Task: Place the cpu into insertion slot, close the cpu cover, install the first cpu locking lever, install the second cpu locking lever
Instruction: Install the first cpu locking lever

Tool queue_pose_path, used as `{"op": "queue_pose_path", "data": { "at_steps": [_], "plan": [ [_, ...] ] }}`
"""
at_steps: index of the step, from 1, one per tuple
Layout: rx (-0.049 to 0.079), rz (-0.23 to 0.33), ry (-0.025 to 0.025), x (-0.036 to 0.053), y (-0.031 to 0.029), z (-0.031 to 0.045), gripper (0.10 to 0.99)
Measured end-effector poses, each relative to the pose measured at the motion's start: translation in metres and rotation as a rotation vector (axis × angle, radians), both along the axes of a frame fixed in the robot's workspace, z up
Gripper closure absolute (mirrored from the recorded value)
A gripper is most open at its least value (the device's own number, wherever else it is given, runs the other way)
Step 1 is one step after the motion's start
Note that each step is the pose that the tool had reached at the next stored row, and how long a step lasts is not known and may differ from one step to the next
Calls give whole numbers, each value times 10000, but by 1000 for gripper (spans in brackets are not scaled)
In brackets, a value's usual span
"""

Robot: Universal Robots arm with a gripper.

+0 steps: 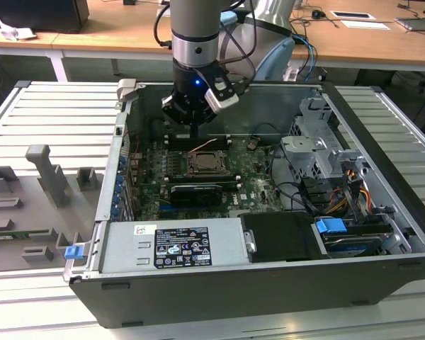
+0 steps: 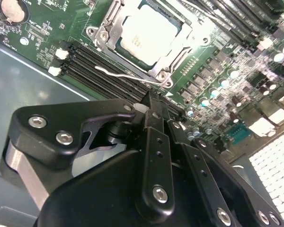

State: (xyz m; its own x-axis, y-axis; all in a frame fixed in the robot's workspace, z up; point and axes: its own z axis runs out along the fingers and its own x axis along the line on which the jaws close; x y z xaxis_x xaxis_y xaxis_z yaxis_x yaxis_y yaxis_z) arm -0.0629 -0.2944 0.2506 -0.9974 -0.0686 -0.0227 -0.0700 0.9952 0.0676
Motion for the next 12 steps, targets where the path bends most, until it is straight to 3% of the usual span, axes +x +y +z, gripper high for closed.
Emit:
{"op": "queue_pose_path", "data": {
  "at_steps": [6,9,12],
  "plan": [
    [29,-214,1,120,2,-123,980],
    [25,-213,0,146,33,-185,980],
    [15,-211,0,169,54,-200,980]
  ]
}}
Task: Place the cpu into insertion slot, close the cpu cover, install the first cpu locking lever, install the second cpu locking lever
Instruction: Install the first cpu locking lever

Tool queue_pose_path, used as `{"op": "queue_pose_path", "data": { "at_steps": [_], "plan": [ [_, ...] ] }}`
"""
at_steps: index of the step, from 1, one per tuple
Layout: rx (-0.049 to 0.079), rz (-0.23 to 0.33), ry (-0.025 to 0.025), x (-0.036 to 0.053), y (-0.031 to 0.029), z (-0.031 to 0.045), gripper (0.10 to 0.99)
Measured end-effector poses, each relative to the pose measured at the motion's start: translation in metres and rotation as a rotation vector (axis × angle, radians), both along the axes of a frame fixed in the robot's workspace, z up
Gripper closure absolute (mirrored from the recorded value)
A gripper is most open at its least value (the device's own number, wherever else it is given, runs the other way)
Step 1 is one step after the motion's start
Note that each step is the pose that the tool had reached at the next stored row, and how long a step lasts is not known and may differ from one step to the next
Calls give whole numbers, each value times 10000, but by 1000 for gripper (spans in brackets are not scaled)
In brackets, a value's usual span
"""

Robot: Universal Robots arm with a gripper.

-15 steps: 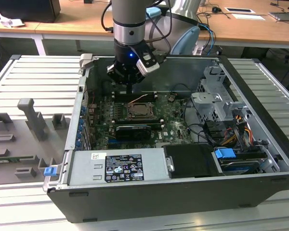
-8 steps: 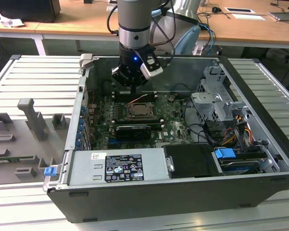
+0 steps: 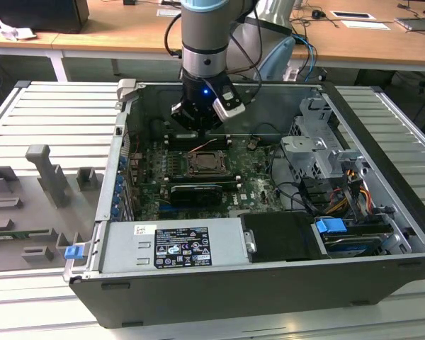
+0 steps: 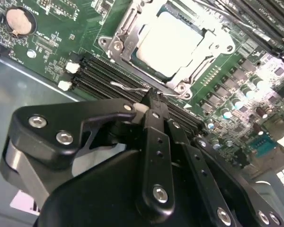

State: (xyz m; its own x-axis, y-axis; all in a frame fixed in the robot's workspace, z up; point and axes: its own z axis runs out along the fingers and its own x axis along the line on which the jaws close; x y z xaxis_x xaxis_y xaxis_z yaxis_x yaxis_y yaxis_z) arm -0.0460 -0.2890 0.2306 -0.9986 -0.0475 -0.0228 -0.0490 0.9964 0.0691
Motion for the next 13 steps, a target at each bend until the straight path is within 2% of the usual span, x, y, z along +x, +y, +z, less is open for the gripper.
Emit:
{"op": "queue_pose_path", "data": {
  "at_steps": [7,13],
  "plan": [
    [-5,0,1,50,37,-67,980],
    [-4,-1,1,126,61,-126,980]
  ]
}}
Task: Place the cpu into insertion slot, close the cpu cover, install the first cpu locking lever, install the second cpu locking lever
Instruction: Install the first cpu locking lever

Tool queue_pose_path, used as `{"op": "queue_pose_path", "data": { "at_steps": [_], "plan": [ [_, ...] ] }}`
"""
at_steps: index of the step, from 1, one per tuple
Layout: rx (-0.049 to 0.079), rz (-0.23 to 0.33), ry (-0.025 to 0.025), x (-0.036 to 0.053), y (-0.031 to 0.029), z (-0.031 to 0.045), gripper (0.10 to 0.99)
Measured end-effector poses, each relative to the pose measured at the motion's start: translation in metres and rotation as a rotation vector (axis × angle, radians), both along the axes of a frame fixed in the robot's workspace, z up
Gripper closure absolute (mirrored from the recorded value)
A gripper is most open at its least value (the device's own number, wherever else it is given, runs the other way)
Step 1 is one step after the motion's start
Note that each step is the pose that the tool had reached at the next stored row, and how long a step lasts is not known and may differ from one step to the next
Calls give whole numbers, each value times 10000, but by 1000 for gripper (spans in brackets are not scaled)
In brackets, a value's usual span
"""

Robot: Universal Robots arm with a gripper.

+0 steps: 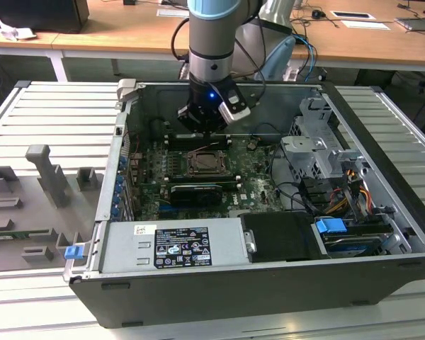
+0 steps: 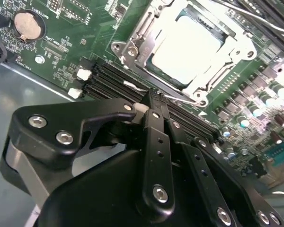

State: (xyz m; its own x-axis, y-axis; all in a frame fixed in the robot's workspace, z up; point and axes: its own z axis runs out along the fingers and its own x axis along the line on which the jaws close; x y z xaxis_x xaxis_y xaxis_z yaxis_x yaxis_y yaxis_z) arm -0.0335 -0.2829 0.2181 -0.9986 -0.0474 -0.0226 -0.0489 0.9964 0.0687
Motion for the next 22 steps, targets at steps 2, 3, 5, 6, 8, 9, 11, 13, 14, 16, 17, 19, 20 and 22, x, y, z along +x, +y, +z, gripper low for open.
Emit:
{"op": "queue_pose_path", "data": {
  "at_steps": [2,3,5,6,8,9,11,13,14,16,17,19,20,22],
  "plan": [
    [-2,0,1,16,9,-22,980],
    [-2,0,2,25,13,-31,980],
    [-1,0,1,51,19,-46,980],
    [-1,1,1,64,20,-54,980],
    [0,1,1,81,21,-70,980],
    [-1,0,1,88,22,-79,980],
    [-9,-22,1,107,21,-100,980],
    [-16,-112,2,112,21,-109,980],
    [-18,-174,3,117,20,-110,980],
    [-14,-204,1,128,19,-115,980],
    [-14,-207,1,128,17,-122,980],
    [-15,-205,1,128,15,-132,980],
    [-18,-205,4,129,13,-135,980],
    [-18,-205,1,130,10,-138,980]
  ]
}}
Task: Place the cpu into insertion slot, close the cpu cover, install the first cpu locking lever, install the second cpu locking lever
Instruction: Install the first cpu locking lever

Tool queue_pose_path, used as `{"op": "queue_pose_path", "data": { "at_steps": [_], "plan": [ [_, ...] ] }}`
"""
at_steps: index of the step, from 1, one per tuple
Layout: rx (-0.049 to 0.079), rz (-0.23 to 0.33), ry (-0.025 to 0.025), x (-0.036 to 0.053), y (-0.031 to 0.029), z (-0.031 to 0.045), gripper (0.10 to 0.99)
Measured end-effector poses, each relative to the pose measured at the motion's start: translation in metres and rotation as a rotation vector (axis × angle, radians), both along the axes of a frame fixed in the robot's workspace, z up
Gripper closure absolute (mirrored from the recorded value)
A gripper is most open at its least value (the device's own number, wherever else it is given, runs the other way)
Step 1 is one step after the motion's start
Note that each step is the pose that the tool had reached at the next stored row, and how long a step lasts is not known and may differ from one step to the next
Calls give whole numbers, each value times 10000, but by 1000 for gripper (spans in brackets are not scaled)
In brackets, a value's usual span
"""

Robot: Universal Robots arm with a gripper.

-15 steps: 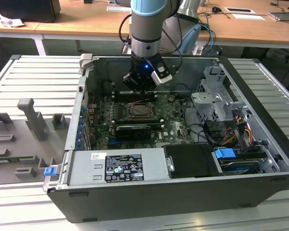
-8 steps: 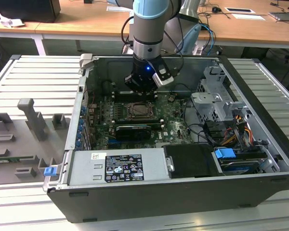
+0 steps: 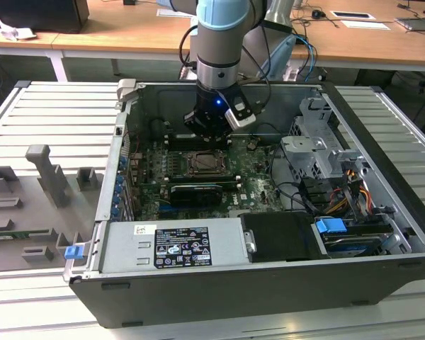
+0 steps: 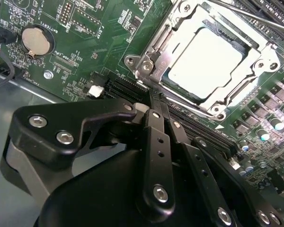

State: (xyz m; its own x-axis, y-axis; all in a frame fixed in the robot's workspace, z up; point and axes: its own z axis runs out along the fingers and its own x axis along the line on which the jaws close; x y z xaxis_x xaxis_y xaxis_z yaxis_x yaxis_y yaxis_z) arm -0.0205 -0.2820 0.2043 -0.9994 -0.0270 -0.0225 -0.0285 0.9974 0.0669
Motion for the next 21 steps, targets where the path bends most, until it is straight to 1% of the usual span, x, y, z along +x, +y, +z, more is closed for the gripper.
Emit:
{"op": "queue_pose_path", "data": {
  "at_steps": [7,14,15,16,17,18,21],
  "plan": [
    [-21,-2,0,10,-18,-3,980],
    [-20,-1,3,11,-31,-30,980],
    [28,0,4,13,-32,-31,980],
    [107,-1,1,15,-30,-32,980],
    [135,-3,0,15,-30,-32,980],
    [146,-3,-3,15,-30,-19,980],
    [142,-2,0,15,-30,69,980]
  ]
}}
